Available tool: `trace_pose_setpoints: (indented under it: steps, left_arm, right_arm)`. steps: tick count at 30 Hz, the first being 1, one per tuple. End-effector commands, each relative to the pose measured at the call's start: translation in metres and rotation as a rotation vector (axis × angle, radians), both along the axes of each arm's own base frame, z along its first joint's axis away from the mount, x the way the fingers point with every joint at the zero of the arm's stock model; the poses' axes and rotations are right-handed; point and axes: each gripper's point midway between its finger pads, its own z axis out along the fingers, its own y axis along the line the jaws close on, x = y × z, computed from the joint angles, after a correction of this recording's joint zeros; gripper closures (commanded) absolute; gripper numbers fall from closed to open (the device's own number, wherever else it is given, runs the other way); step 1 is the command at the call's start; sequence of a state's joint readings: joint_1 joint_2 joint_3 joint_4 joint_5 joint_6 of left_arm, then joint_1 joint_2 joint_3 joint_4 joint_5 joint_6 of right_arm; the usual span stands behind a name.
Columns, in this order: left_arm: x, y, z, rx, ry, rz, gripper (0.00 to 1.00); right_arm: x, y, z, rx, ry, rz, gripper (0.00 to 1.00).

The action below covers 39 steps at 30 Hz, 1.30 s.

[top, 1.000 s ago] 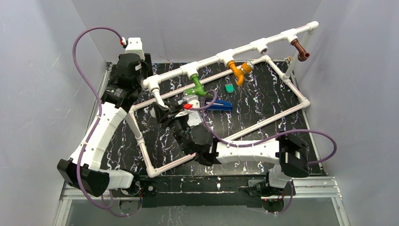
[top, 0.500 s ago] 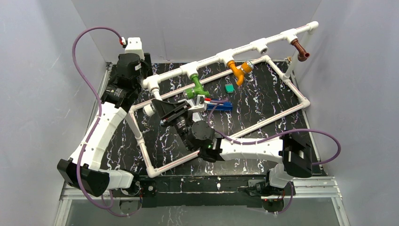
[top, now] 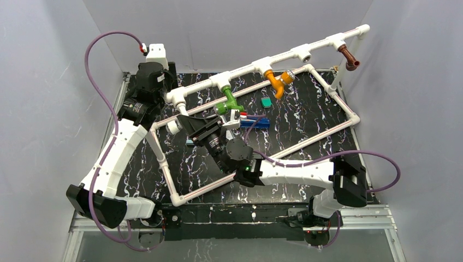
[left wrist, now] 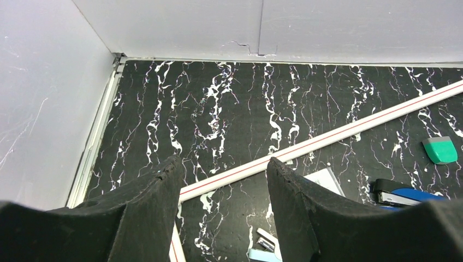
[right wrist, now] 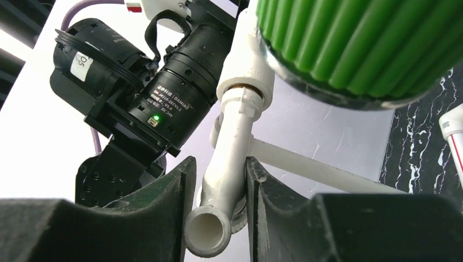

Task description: Install the water faucets

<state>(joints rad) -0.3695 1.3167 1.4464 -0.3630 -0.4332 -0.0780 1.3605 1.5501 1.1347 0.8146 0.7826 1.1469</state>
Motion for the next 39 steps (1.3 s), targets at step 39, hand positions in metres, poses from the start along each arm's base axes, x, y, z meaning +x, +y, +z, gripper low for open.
trace_pose_setpoints:
  steps: [39]
  left_arm:
    - [-0.043,-0.018,-0.114,0.136,0.423,-0.120,0.44]
  right_arm:
    - [-0.026,-0.066,0.019,-0.380,-0.299,0.057,0.26]
